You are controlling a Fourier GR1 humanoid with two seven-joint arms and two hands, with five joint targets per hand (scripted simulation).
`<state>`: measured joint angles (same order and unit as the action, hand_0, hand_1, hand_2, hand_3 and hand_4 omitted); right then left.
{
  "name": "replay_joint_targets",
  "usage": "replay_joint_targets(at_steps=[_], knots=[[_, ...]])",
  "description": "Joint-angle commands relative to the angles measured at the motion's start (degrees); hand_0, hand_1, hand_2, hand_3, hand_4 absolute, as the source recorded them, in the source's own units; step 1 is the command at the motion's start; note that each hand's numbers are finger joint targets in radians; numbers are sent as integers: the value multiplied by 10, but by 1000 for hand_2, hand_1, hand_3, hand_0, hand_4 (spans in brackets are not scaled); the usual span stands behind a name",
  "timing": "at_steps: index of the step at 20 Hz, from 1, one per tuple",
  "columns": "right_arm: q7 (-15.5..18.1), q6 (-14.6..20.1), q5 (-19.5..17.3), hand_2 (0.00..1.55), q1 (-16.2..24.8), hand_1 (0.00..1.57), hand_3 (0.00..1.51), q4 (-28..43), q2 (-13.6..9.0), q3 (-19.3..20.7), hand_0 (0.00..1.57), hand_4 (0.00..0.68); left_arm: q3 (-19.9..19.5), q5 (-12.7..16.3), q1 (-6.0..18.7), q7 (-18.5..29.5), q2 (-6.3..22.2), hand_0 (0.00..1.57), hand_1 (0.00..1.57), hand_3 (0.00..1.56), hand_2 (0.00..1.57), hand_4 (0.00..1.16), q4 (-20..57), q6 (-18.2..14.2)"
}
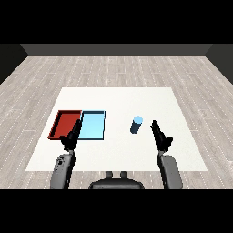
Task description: Pick the blue can and put it in the blue box
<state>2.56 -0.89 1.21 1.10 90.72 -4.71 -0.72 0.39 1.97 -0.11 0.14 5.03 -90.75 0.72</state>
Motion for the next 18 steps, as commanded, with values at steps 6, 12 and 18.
replay_joint_targets(at_steps=[6,12,18], knots=[[-53,62,-60,0,-123,0,0,-87,23,-1,0,0,-21,-34,35,-6,14,0,0,0,0,0,20,-16],[130,-51,52,0,-143,0,0,-142,21,43,0,0,-34,45,4,157,-9,0,0,0,0,0,-31,47],[134,-57,46,0,-152,0,0,-151,18,39,0,0,-24,18,22,190,-24,0,0,0,0,0,19,35]])
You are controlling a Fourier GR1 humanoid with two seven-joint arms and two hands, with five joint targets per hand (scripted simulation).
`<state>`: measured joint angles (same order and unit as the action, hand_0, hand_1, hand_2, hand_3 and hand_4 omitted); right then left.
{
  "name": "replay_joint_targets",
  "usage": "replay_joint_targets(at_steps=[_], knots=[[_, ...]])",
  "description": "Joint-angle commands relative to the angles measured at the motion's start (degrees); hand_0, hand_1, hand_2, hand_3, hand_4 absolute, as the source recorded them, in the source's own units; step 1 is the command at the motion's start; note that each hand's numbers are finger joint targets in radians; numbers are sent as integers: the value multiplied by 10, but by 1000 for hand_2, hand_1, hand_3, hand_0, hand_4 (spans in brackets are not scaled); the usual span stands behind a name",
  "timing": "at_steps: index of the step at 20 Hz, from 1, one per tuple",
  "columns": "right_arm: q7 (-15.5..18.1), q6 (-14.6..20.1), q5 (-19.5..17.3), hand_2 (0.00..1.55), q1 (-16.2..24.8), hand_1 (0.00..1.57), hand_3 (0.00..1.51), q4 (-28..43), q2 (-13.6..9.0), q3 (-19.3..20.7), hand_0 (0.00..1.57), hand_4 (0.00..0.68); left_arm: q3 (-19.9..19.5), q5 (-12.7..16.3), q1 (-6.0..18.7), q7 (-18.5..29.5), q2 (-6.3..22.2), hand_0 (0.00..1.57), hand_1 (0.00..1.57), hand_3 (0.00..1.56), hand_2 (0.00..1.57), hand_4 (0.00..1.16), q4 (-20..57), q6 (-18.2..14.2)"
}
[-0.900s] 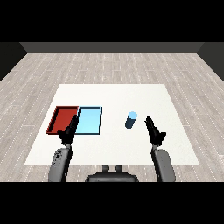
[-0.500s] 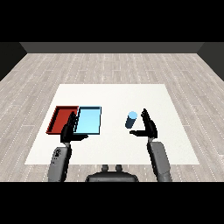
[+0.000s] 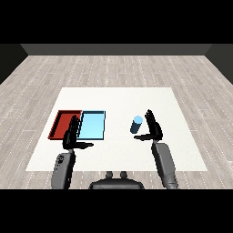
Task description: Pick the blue can and put it in the blue box
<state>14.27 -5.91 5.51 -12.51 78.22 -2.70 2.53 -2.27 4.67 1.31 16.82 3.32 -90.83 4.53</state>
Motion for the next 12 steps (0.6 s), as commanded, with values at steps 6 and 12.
replay_joint_targets(at_steps=[6,12], knots=[[2,20,15,0,-50,0,0,-60,-2,34,0,0,-23,15,8,44,8,0,0,0,0,0,41,25],[17,32,10,0,-37,0,0,-70,1,29,0,0,-11,13,-30,40,3,0,0,0,0,0,1,30]])
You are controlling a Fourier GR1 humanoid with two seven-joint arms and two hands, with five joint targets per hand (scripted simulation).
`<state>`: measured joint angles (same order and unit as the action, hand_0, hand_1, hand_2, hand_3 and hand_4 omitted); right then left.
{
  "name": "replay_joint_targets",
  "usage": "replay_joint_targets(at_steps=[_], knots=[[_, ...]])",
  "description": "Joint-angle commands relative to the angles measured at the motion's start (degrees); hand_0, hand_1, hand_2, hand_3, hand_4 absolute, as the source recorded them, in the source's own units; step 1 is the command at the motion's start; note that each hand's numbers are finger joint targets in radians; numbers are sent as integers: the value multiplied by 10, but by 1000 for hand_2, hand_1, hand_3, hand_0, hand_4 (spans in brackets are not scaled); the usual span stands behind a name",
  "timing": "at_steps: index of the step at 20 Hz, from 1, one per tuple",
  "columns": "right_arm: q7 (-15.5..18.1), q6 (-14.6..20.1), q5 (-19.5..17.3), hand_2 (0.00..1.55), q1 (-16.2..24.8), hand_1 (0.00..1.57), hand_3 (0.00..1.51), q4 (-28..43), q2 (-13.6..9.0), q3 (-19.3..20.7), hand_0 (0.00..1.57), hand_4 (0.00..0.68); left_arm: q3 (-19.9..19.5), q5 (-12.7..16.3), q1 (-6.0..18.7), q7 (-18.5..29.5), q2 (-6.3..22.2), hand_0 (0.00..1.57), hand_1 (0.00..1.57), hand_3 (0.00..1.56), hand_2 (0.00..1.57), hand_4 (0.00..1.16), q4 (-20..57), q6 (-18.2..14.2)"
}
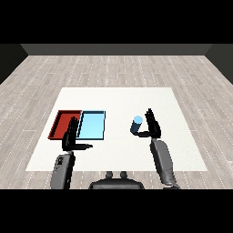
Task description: Pick the blue can and put it in the blue box
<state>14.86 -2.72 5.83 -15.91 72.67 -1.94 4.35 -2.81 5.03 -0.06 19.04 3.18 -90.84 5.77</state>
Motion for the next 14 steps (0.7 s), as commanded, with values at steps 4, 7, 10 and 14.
replay_joint_targets(at_steps=[4,7,10,14], knots=[[-7,-29,32,0,-5,0,0,-31,-37,35,0,0,-34,31,2,11,28,0,0,0,0,0,16,35],[27,-2,23,0,-96,0,0,-163,-26,55,0,0,-10,13,29,-62,10,0,0,0,0,0,-29,-8],[82,-49,37,0,-106,0,0,-239,-39,66,0,0,-14,39,-7,-46,13,0,0,0,0,0,-34,25],[81,-26,28,0,-76,0,0,-213,-20,44,0,0,-21,30,33,-53,3,0,0,0,0,0,-18,-5]])
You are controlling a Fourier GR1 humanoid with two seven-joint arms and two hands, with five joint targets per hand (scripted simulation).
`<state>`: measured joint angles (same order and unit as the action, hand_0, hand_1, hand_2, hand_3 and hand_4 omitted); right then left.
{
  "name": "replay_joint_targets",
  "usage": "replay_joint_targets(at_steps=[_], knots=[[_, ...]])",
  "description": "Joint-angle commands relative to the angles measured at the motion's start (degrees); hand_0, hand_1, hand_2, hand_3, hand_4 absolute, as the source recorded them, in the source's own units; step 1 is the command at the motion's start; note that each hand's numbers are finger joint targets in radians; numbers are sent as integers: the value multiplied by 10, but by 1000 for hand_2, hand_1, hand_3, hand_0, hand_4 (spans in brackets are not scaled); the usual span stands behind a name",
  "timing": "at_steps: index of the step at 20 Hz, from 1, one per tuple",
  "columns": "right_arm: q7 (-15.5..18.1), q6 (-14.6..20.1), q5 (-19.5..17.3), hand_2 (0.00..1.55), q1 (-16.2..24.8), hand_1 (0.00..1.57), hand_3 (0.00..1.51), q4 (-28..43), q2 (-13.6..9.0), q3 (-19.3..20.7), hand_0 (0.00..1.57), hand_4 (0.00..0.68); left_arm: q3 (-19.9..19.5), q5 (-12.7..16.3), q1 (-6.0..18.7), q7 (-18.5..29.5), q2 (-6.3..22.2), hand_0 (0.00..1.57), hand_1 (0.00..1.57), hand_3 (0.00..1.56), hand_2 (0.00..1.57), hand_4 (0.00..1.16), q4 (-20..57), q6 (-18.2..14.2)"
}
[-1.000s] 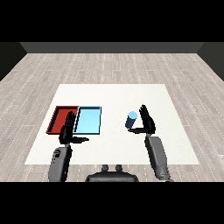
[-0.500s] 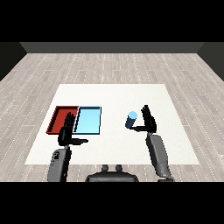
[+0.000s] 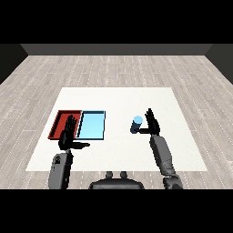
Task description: Pick the blue can and put it in the blue box
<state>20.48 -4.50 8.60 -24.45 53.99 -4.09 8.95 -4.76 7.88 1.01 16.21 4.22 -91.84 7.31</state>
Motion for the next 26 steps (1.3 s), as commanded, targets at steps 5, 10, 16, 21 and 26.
replay_joint_targets(at_steps=[5,10,16,21,26], knots=[[78,-9,3,0,-96,0,0,-192,-8,31,0,0,-14,18,9,-22,8,0,0,0,0,0,-6,5],[64,13,13,0,-121,0,0,-225,25,31,0,0,-13,8,14,21,9,0,0,0,0,0,32,19],[73,-4,23,0,-151,0,0,-263,1,39,0,0,-16,6,0,8,10,0,0,0,0,0,-1,9],[91,36,14,0,-152,0,0,-265,32,28,0,0,0,9,-36,-27,0,0,0,0,0,0,-63,3],[106,115,13,1498,-165,1528,1443,-278,26,47,1528,631,17,-19,-2,-13,-20,0,0,0,0,0,-9,-19]])
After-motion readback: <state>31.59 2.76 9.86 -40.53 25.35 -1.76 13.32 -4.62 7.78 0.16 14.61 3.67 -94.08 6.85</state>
